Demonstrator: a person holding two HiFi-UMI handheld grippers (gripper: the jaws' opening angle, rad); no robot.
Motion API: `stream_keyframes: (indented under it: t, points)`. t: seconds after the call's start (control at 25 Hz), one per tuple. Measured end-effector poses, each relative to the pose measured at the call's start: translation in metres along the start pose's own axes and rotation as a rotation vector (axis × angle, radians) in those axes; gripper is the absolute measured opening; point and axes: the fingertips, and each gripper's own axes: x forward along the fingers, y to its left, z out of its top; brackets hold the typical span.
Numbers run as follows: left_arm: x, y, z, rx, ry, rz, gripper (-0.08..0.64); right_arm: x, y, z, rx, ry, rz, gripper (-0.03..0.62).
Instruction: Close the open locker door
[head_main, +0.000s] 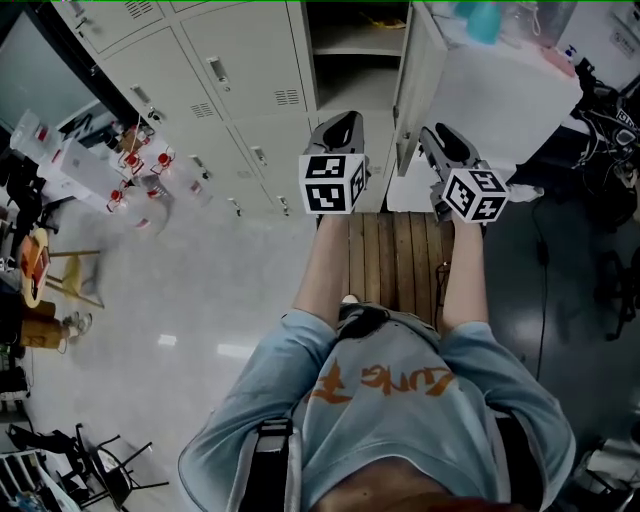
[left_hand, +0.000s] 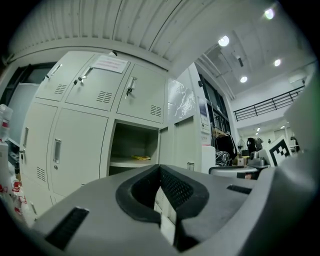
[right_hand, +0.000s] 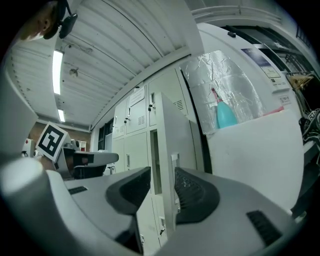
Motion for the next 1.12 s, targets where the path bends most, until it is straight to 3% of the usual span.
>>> stream_keyframes:
  t: [0.6, 0.84, 1.12]
  points:
    - [0.055, 0.052, -0.026, -0.089, 0.017, -0.021, 0.021, 0.046, -0.011, -0.013, 0.032, -0.035, 0.187, 0.155]
    - [0.055, 0.083, -0.029, -0.084, 0.013, 0.039, 0.021, 0.073, 0.024, -0.016, -0.05, 0.018, 0.314, 0.146]
    - [0.037, 0.117, -0.035, -0.125, -0.004, 0.104, 0.021, 0.104, 0.052, -0.02, -0.084, 0.034, 0.327, 0.129]
